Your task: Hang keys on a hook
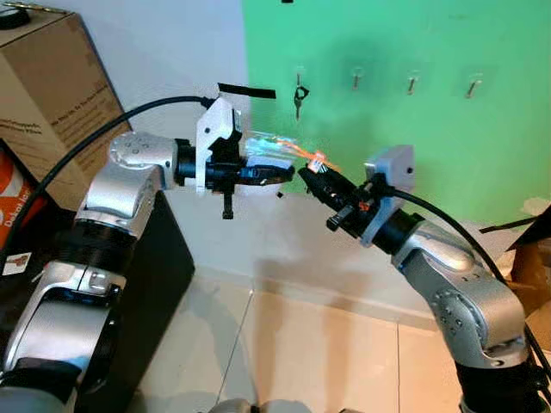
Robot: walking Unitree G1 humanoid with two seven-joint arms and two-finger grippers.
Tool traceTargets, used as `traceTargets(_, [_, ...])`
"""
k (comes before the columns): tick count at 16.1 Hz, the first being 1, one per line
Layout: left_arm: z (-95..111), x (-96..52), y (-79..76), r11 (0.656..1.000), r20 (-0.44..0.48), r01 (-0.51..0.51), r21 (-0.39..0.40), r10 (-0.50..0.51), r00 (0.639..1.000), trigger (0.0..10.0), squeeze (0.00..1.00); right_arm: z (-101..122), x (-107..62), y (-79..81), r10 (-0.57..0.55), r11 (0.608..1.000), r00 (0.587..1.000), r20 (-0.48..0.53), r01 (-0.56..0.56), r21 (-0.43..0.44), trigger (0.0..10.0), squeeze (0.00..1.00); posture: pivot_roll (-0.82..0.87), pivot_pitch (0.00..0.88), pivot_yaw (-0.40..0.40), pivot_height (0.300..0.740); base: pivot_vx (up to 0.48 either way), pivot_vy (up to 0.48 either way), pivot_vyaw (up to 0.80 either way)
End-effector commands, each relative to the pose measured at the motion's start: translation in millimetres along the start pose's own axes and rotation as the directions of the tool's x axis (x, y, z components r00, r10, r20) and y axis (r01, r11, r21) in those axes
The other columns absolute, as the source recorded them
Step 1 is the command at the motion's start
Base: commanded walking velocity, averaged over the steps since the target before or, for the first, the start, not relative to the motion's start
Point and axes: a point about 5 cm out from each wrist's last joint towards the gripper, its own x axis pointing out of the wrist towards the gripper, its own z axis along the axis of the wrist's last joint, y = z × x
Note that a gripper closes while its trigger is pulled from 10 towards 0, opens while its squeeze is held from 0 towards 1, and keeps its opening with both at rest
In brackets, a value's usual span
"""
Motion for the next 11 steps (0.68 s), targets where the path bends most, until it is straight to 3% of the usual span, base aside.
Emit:
traceTargets(1, [2.5,-7.9,2.2,0.999,-0.013,-0.034,0.030,0.034,0.999,10.0,0.00,0.1,-2.6,1.4,0.012,1.000,1.000,-0.003,-0.012,-0.001,0.0,0.00,-0.04,0.000,0.060,0.740,0.000,0.000,0.00])
traceTargets(3, [-4.7,-11.3,0.9,0.997,-0.044,-0.063,0.044,0.065,0.997,10.0,0.00,4.1,-6.9,1.0,0.041,0.999,0.999,0.003,-0.041,-0.005,0.0,0.00,-0.04,0.000,0.051,0.740,0.000,0.000,0.00])
traceTargets(5, [-17.1,-5.9,-8.1,0.995,-0.090,-0.072,0.064,0.078,0.993,10.0,0.00,12.0,-5.0,0.7,0.046,0.999,0.998,0.044,-0.046,-0.001,0.0,0.00,-0.03,0.000,0.038,0.740,0.000,0.000,0.00])
traceTargets(7, [-23.2,3.6,-16.0,0.992,-0.043,-0.121,0.026,0.122,0.992,10.0,0.00,11.8,-2.9,2.9,0.060,0.998,0.998,0.034,-0.060,0.011,0.0,0.00,-0.03,0.000,0.029,0.740,0.000,0.000,0.00])
traceTargets(9, [-32.0,8.5,-22.7,0.988,-0.053,-0.153,0.018,0.154,0.987,10.0,0.00,11.7,-2.0,4.1,0.061,0.998,0.998,0.031,-0.061,0.012,0.0,0.00,-0.03,0.000,0.023,0.740,0.000,0.000,0.00])
traceTargets(10, [-38.8,11.0,-29.1,0.986,-0.048,-0.165,-0.013,0.164,0.985,10.0,1.00,11.8,-2.0,3.7,0.050,0.999,0.998,0.029,-0.050,0.014,0.0,0.00,-0.02,0.000,0.015,0.740,0.000,0.000,0.00])
traceTargets(11, [-41.6,11.2,-33.0,0.984,-0.042,-0.175,-0.031,0.174,0.984,10.0,1.00,10.9,-2.3,2.4,0.032,0.999,0.999,0.021,-0.033,0.023,0.0,0.00,-0.02,0.000,0.007,0.740,0.000,0.000,0.00])
